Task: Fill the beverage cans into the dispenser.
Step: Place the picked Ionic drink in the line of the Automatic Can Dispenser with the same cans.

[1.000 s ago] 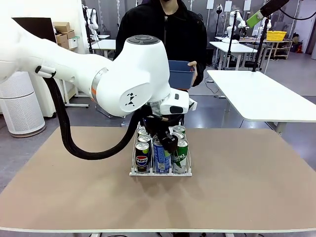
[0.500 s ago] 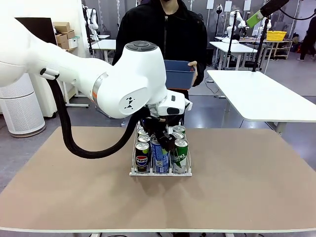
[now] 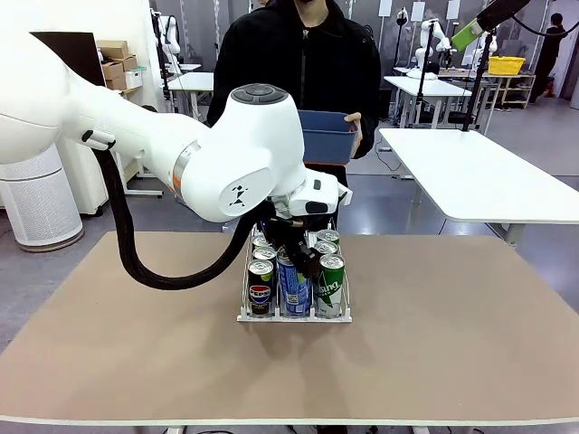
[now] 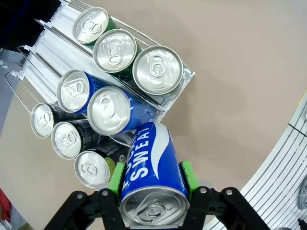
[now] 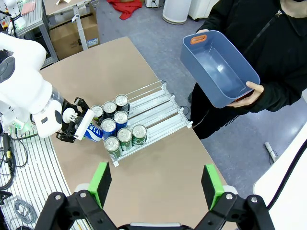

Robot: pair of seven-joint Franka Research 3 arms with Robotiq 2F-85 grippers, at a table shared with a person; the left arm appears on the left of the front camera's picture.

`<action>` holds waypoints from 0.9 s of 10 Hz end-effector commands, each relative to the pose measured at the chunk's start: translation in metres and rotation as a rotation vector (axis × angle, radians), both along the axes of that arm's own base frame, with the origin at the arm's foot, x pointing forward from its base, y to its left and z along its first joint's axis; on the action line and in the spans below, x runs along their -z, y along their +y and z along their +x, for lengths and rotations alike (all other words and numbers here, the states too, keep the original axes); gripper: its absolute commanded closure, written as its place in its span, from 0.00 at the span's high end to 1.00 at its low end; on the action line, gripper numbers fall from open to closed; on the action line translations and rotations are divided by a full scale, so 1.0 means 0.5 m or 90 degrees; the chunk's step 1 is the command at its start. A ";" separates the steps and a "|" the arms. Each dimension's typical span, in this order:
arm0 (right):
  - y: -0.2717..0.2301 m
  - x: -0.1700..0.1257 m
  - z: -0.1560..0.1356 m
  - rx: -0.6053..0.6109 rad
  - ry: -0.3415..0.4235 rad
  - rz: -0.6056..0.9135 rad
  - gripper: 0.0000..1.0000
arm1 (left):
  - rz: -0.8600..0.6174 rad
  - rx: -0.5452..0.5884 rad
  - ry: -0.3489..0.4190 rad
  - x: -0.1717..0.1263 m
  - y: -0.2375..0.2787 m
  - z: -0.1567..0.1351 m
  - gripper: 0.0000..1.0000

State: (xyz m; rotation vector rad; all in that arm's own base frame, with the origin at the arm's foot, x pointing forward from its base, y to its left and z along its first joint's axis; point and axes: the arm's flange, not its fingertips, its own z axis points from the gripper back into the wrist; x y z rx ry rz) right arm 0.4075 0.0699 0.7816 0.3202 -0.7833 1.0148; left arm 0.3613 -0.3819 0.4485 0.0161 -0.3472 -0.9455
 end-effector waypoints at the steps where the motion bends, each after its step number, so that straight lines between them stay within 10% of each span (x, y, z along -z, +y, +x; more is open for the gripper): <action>1: -0.002 0.003 -0.002 -0.004 0.006 0.001 1.00 | 0.001 0.008 -0.046 -0.003 0.004 0.042 0.57; 9: -0.002 0.003 -0.002 -0.004 0.006 0.001 1.00 | -0.082 0.025 -0.065 0.025 -0.002 0.099 0.57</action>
